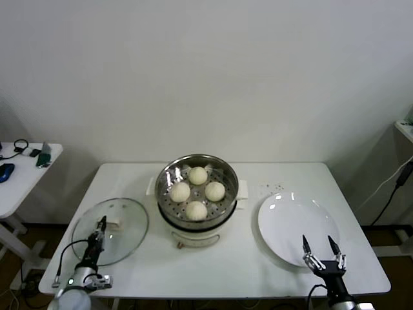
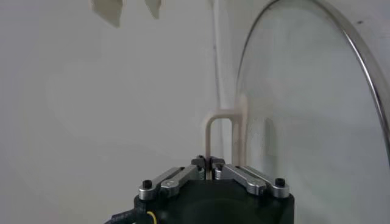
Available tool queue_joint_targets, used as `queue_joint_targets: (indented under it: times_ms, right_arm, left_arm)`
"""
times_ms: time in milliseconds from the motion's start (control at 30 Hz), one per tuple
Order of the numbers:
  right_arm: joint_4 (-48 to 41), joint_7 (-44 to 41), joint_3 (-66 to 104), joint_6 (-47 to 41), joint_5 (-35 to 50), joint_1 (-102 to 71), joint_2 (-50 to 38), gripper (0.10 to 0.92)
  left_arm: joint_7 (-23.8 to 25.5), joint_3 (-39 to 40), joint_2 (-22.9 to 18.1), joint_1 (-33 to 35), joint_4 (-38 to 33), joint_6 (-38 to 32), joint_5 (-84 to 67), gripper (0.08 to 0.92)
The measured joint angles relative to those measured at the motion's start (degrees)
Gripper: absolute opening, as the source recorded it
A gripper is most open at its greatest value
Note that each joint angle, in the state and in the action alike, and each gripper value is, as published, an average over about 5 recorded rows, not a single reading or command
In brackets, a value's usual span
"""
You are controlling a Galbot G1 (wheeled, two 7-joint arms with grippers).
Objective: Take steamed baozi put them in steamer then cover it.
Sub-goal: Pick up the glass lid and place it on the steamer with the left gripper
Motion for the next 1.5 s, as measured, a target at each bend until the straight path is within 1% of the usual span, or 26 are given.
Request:
queue_joint_targets:
  times_ms: [200, 467, 667, 933, 1067, 1200, 1333, 1500]
  right_arm:
    - [-0.2, -0.1, 0.0, 0.1, 0.0, -0.1, 0.0, 0.823]
    - [0.0, -0.1, 0.1, 0.2, -0.3, -0.1, 0.0, 0.823]
    - [0.1, -0.1, 0.4, 0.2, -0.8, -0.2, -0.1, 0.823]
    - [0.3, 0.3, 0.3, -0.3, -1.9, 0.1, 0.1, 0.823]
    - [0.1, 0.6, 0.0, -0.4, -2.4, 0.6, 0.3, 0.823]
    - [-0.4, 1.0, -0.3, -0.5, -2.9, 1.1, 0.6, 0.823]
    - [-0.8, 1.4, -0.5, -0.5, -3.2, 1.7, 0.7, 0.823]
    - [-1.4, 1.9, -0.5, -0.6, -3.4, 2.4, 0.6, 0.823]
  left_arm:
    - [3.1, -0.4, 0.8, 1.5, -5.0, 2.4, -1.9, 0.144]
    - [8.1, -0.2, 2.0, 2.9, -13.8, 7.4, -5.6, 0.144]
    - [12.6, 0.5, 3.3, 3.2, -21.4, 12.4, -8.5, 0.144]
    - [18.5, 2.9, 5.6, 2.1, -31.5, 20.7, -10.7, 0.144]
    - [21.1, 5.6, 6.3, 0.8, -35.6, 25.0, -10.6, 0.144]
    - [23.4, 10.0, 6.4, -1.4, -38.1, 28.8, -9.3, 0.144]
    - [25.7, 15.7, 5.7, -4.4, -39.2, 32.0, -7.2, 0.144]
    - [28.6, 22.8, 3.8, -8.6, -39.4, 35.3, -4.0, 0.144]
